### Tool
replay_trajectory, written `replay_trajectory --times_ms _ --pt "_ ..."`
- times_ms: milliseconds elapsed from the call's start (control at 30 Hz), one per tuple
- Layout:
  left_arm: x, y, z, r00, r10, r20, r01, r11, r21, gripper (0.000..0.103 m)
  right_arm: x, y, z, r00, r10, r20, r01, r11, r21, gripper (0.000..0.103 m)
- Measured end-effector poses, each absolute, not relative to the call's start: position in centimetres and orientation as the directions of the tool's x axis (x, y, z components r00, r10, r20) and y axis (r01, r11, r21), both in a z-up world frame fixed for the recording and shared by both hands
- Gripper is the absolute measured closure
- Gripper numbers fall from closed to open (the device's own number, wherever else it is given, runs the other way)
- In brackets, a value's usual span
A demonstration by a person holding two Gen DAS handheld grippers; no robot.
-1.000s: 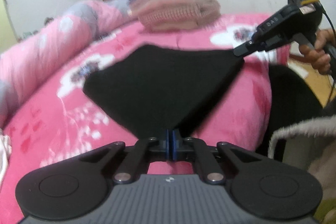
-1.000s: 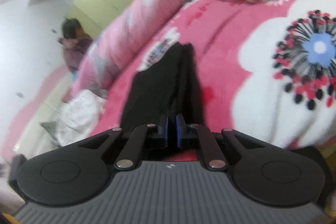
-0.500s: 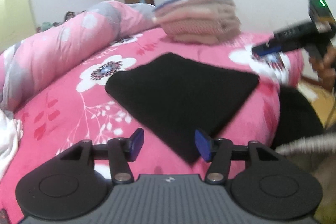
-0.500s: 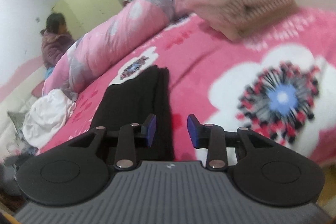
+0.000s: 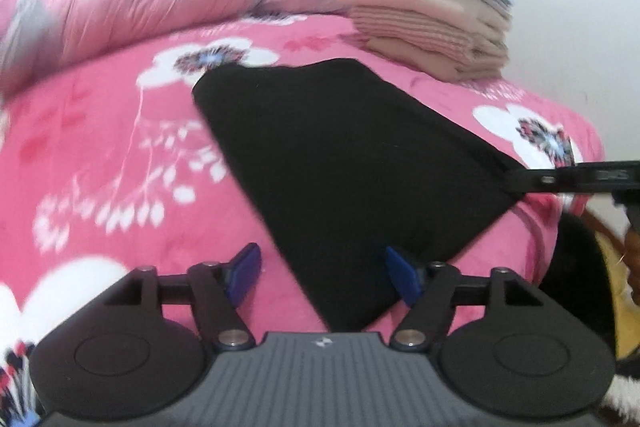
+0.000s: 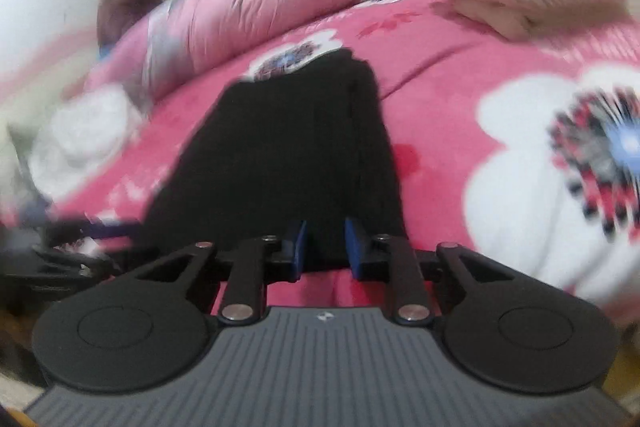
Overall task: Fold clothes
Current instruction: 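Open both grippers and release the black T-shirt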
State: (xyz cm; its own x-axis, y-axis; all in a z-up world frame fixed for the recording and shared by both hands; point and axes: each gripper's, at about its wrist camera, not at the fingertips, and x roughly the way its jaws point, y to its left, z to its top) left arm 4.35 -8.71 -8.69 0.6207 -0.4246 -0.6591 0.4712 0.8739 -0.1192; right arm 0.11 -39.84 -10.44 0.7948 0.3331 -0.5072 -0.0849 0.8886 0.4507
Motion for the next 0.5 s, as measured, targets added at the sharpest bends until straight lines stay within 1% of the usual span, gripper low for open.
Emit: replay_trajectory --times_ms 67,100,233,333,500 --pt "4.8 -8.1 -8.7 0.604 -0.436 -0.667 0.443 0.879 -0.173 0.032 -1.0 -41.1 -9.7 0.813 0.32 -0.487 -0.037 0.862 0.505 0.084" --pt "4.9 -8.0 -8.5 0.602 -0.433 -0.671 0.43 0.884 -0.185 0.032 -1.5 -41.5 -9.3 0.824 0.306 -0.478 -0.026 0.861 0.508 0.083" --pt "4.1 -7.6 -7.5 0.616 -0.407 -0.675 0.389 0.902 -0.189 0.031 -3.9 -41.8 -7.2 0.866 0.281 -0.413 -0.046 0.868 0.495 0.083" --pt "3.1 -7.2 -6.7 0.64 -0.394 -0.66 0.363 0.912 -0.193 0.031 -4.8 -40.8 -6.4 0.877 0.282 -0.389 -0.06 0.868 0.494 0.083" --pt "0.9 -6.1 -5.0 0.687 -0.364 -0.629 0.318 0.929 -0.189 0.021 -5.9 -38.9 -5.3 0.89 0.285 -0.356 -0.08 0.867 0.492 0.082"
